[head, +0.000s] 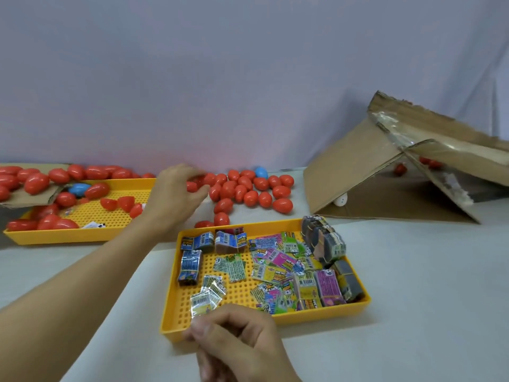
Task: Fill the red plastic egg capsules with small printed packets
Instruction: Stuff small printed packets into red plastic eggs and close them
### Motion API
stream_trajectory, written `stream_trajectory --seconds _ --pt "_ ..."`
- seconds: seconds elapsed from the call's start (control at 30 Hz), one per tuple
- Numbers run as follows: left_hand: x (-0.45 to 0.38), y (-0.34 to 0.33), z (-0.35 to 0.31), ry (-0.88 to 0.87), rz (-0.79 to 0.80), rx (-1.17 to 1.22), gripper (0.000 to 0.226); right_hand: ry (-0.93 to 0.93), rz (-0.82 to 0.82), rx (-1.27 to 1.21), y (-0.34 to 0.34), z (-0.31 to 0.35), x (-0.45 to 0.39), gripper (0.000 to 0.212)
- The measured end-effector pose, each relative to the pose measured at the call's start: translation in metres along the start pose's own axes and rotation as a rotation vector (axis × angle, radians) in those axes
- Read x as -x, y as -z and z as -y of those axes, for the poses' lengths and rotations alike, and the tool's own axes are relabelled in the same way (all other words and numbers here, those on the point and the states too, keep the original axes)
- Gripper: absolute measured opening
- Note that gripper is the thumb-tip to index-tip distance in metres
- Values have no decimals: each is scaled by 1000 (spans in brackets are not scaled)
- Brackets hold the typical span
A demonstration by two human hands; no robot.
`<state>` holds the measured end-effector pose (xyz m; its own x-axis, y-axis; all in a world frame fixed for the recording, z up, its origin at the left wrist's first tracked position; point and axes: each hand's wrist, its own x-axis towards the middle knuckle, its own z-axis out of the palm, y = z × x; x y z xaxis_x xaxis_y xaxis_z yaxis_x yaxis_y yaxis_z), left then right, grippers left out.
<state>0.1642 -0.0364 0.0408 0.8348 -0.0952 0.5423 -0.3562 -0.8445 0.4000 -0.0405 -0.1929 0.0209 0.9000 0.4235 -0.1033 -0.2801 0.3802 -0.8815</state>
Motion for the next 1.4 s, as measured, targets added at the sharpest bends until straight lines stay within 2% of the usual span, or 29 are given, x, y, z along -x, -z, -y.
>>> stream_trajectory --seconds 0.2,0.33,0.4,0.5,0.6,0.73,0.9,1.07,1.27,1.4 --pt "73 58 -46 127 32 663 33 33 -17 44 -1 -1 -2 24" --pt "136 81 -68 226 -49 985 33 68 -69 52 -3 -4 -1 22" --pt "161 83 -74 260 -72 1074 36 73 -92 20 -4 -6 1 23" --pt "189 85 -75 237 -85 1070 36 83 -94 -27 -6 -8 6 22" --pt "201 90 -68 228 -53 1012 49 80 -93 12 -6 -7 12 22" --pt "204 101 -62 162 40 999 37 57 -106 51 -5 -3 18 23" --pt "208 104 -64 107 117 983 34 20 -101 177 -4 6 24 28" --pt "212 101 -67 101 97 977 34 -9 -104 243 -5 8 27 36" --pt "216 95 -76 111 107 965 60 2 -138 232 -7 5 28 29" --pt "219 94 -81 96 72 884 54 19 -102 248 -7 3 30 34"
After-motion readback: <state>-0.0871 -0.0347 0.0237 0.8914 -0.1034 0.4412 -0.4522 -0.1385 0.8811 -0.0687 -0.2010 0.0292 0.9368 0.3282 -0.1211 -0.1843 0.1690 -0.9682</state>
